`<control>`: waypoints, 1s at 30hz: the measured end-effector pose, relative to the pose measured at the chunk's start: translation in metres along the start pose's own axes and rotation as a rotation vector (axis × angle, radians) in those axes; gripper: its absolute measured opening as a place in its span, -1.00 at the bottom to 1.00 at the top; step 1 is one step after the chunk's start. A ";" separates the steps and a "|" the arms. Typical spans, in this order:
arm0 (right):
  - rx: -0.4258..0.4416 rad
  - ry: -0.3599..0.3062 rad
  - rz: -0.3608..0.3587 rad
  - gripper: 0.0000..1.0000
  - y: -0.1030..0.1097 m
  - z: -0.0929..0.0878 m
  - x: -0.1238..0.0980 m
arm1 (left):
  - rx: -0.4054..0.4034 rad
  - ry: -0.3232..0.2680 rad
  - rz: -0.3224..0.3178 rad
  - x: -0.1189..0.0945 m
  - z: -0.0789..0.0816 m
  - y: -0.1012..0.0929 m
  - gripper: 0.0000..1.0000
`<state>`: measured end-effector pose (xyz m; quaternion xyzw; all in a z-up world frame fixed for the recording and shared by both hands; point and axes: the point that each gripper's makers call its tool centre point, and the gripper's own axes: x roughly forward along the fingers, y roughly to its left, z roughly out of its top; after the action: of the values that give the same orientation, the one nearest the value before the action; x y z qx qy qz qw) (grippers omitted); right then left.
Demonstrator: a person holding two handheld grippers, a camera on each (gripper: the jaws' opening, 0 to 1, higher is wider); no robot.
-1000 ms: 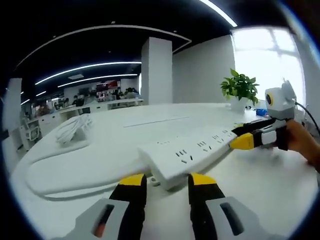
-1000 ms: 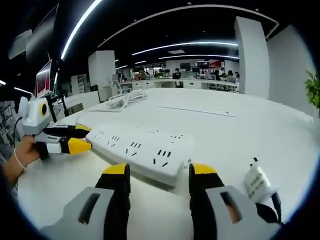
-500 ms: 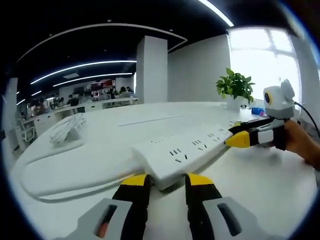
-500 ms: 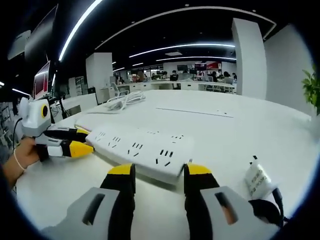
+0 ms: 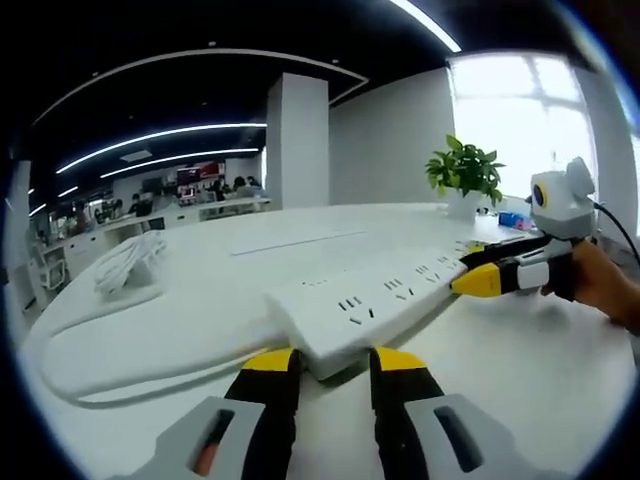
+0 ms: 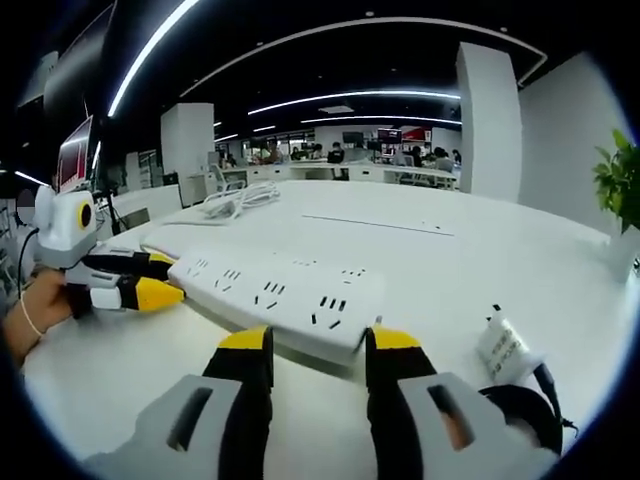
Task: Straighten the power strip on the desk, plug the charger into it
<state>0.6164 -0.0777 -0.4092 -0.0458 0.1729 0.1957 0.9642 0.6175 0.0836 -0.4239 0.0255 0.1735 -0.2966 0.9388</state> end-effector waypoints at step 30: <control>-0.027 0.000 -0.024 -0.30 -0.007 -0.005 -0.009 | -0.017 -0.008 -0.027 -0.003 0.000 -0.009 -0.51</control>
<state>0.6099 -0.0880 -0.4109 -0.0607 0.1697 0.1863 0.9658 0.6102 0.0777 -0.4227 0.0139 0.1728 -0.3079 0.9355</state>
